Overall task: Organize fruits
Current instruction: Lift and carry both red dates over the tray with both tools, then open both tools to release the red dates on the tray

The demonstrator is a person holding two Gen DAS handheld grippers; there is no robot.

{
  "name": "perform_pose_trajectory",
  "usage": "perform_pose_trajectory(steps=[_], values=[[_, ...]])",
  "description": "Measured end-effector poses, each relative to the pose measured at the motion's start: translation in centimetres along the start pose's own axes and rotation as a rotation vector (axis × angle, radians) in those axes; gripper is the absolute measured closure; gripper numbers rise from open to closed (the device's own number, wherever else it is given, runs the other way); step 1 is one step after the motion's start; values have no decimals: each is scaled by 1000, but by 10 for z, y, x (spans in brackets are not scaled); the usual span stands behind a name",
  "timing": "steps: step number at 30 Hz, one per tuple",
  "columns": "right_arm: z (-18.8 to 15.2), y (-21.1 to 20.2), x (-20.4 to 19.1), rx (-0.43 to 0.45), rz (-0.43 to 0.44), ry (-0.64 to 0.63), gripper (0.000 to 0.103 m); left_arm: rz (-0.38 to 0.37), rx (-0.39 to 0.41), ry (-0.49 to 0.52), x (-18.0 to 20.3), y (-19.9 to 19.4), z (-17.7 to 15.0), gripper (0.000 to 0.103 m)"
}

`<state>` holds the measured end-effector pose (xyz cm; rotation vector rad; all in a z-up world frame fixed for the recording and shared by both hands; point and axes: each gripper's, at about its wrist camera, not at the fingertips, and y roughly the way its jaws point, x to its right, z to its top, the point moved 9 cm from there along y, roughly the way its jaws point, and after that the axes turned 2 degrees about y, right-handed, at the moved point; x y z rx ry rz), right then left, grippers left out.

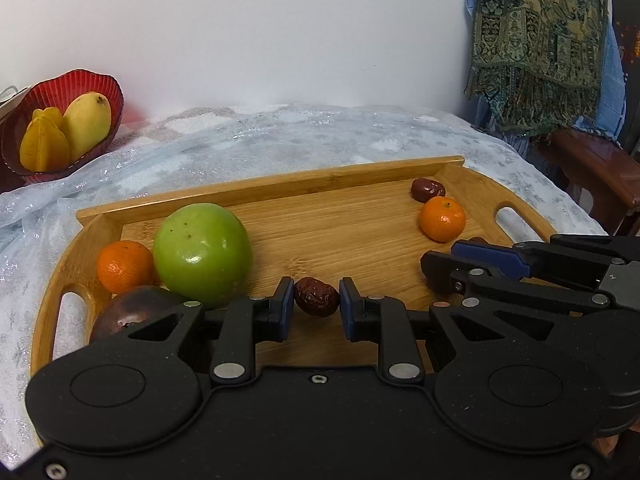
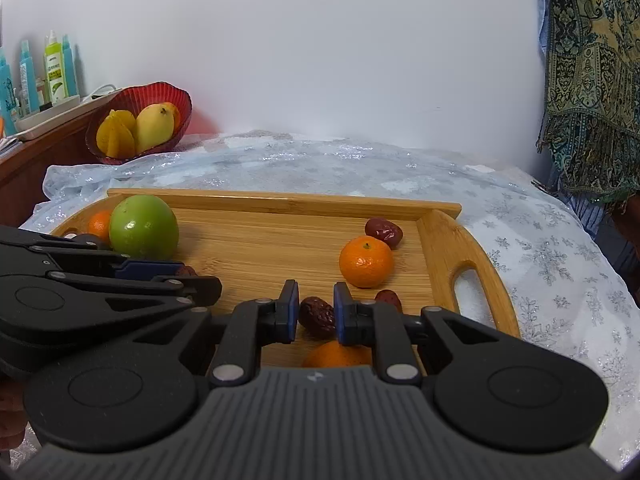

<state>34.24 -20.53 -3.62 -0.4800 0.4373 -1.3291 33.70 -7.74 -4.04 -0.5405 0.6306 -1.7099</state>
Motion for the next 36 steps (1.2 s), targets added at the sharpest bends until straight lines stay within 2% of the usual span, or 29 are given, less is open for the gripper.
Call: perform_pose_trajectory(steps=[8,14,31,33,34,35,36], values=[[2,-3,2,11,7,11,72,-33,-9,-26,-1,0,0,80],[4,-7,3,25,12,18,72,-47,-15,-30,1,0,-2,80],[11,-18,11,74,15,67,72,-85,-13,-39,4,-6,-2,68],[12,-20,12,84,14,74,70,-88,-10,-42,5,-8,-2,66],[13,-21,13,89,12,78,67,-90,-9,-40,5,-9,-2,64],[13,-23,14,96,11,82,59,-92,-7,-36,5,-10,-2,62],[14,-24,14,102,11,87,58,-94,-5,-32,6,-12,-2,59]])
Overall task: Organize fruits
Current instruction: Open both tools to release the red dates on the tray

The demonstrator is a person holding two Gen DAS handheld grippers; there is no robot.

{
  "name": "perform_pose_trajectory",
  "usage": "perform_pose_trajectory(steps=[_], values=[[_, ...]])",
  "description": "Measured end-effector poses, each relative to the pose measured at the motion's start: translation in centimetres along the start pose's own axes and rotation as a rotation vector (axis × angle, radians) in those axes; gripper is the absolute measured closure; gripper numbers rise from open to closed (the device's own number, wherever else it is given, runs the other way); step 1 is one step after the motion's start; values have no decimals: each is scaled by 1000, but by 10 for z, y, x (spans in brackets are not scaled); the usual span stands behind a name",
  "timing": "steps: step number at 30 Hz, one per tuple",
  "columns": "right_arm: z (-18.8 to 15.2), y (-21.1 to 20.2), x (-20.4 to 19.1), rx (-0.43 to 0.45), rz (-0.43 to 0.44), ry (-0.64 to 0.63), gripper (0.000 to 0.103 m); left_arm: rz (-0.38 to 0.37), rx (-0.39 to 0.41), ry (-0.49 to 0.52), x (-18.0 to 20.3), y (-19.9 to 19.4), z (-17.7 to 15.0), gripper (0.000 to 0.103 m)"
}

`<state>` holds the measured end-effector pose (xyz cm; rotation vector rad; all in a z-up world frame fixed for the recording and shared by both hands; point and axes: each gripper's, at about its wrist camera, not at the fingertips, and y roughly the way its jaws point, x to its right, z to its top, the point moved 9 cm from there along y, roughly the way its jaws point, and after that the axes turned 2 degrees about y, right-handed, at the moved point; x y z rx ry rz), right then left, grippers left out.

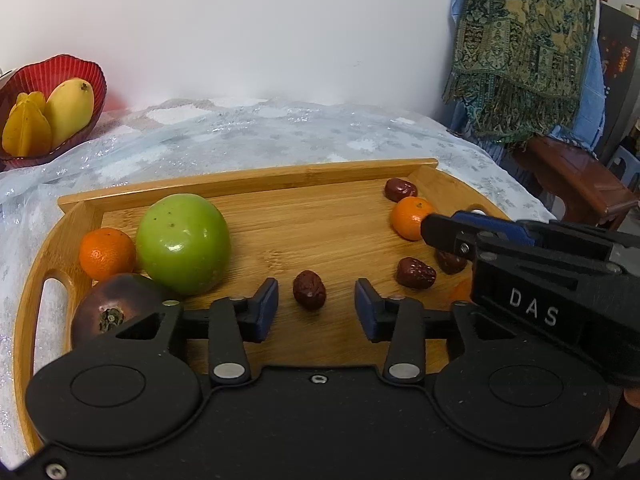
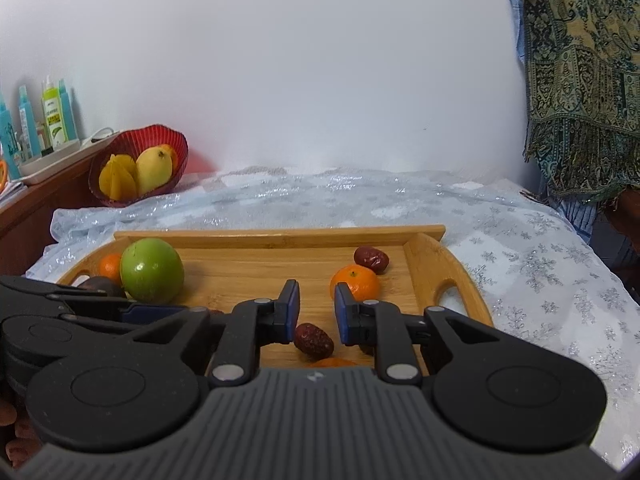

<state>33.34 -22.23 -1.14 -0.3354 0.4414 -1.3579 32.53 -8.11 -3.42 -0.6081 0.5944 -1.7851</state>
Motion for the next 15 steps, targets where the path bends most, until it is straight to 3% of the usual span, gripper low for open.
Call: perform_pose_trajectory(steps=[3,15], values=[[2,-4,0,18,-2,6,57,10,18,22,3,-6,1,50],[8,-16,6,86,-5,56,40,37,90,21,-2,-36,6,37]])
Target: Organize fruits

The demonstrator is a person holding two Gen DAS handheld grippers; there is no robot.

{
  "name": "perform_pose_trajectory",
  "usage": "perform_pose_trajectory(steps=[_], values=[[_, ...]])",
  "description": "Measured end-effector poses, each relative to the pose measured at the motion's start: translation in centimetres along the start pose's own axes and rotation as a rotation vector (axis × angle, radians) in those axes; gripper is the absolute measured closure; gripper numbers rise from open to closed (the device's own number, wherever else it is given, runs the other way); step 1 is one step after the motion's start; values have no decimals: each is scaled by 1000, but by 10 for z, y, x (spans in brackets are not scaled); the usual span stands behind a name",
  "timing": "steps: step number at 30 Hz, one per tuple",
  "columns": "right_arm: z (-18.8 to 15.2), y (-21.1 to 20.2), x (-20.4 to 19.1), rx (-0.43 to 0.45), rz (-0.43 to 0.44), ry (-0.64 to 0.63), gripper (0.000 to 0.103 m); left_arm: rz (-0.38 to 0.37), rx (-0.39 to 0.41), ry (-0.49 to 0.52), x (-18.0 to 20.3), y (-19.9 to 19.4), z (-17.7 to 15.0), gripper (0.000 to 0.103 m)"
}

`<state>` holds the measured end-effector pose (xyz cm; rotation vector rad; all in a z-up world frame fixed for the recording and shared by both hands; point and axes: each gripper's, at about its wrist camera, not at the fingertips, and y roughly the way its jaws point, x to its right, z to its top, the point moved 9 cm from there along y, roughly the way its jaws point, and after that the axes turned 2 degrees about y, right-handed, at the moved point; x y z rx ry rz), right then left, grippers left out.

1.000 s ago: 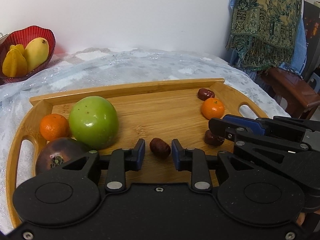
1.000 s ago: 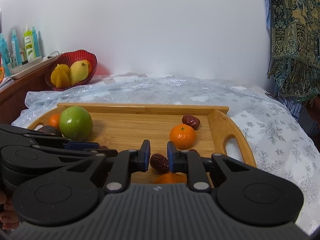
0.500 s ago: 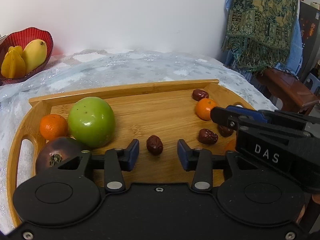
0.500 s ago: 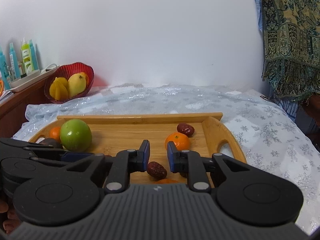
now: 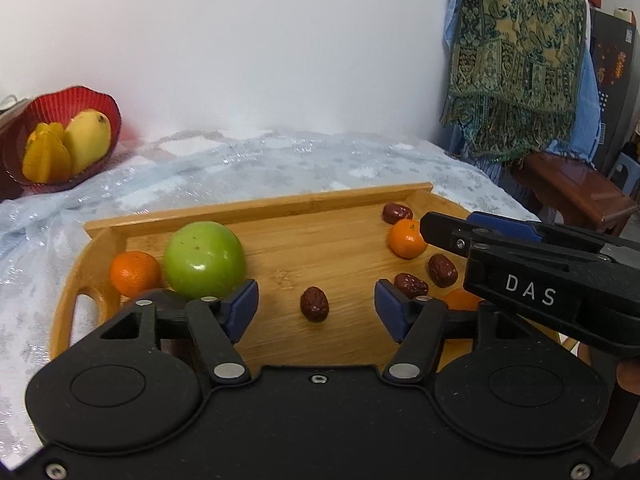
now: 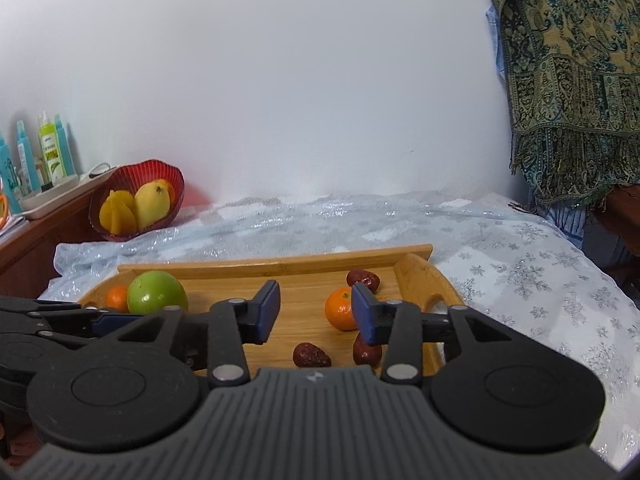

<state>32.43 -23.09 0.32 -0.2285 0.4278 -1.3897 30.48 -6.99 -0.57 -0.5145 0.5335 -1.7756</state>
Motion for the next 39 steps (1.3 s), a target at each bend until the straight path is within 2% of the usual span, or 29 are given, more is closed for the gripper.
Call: perform_pose_trajectory(steps=[4,8,11,21,25,28,34,39], values=[[4,-3,2,30,-4,15,29,44,40,5,-6,-12,3,24],[8,-8,1,65,-8,19,21,65,62,-8,-13,-21,5,21],[9,-9,2,79,-11,25,17,76,66,-28,-19,-24,5,15],[6,-13,2,96,-27,27,10,118,79,-70,-35,-35,2,12],[6,-18,1,116,-26,33,2,134,82,-85,-41,-40,-1,11],[6,-24,2,127,-28,36,0,143,80,-99,-44,-43,-4,11],[-1,-33,2,123,-25,56,0,164,110,-85,-44,-56,-7,7],[-4,-41,-6,138,-34,11,0,189,111,-74,-43,-64,-17,7]])
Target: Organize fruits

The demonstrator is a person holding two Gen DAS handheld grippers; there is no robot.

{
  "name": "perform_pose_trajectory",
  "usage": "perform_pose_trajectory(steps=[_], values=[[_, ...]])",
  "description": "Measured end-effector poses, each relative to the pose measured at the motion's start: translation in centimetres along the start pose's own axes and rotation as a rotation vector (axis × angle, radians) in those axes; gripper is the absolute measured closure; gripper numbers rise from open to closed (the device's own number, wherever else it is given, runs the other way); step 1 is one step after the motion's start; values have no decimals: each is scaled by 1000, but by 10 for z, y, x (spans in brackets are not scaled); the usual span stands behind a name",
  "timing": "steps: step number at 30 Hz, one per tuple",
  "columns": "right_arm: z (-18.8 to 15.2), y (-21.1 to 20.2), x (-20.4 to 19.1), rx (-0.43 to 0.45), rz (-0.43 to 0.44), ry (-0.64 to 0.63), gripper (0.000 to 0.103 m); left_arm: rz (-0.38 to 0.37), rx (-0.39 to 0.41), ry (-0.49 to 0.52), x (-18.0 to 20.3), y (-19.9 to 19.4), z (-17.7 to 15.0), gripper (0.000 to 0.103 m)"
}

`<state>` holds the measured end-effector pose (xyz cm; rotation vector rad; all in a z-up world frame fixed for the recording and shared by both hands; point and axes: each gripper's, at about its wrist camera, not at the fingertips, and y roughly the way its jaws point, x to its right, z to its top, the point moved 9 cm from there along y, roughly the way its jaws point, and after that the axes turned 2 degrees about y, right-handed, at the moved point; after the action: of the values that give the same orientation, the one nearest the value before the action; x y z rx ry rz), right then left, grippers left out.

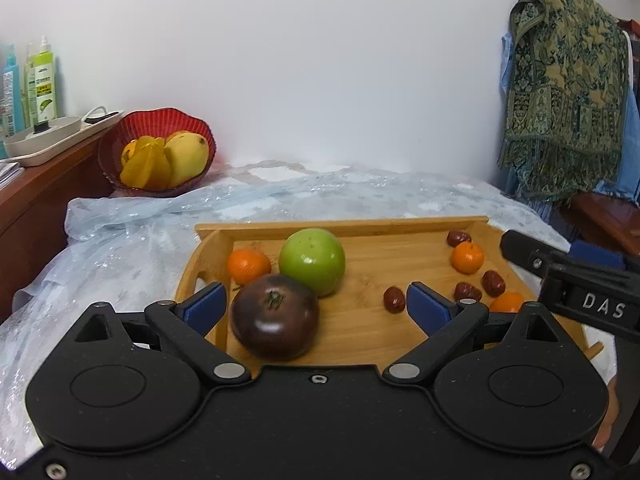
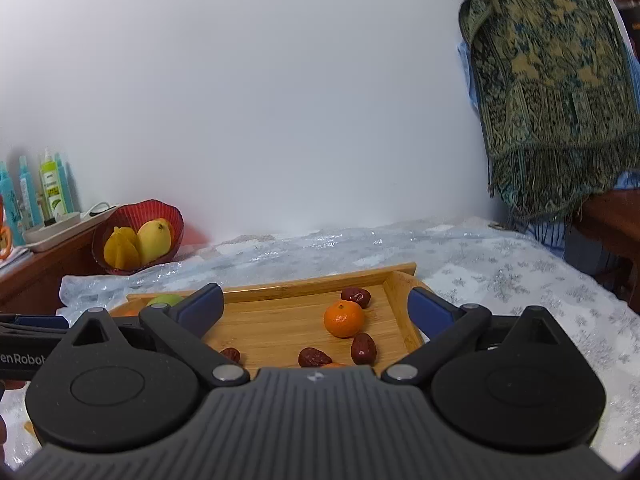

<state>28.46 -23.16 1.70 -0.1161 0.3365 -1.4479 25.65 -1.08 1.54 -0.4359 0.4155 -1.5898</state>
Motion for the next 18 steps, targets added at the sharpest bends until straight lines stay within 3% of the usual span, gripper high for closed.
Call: perform_pose_trajectory(steps=[18], values=[[-28,-48,-1,23,-37,-9,0,13,0,6,-8,-39,-46,7]])
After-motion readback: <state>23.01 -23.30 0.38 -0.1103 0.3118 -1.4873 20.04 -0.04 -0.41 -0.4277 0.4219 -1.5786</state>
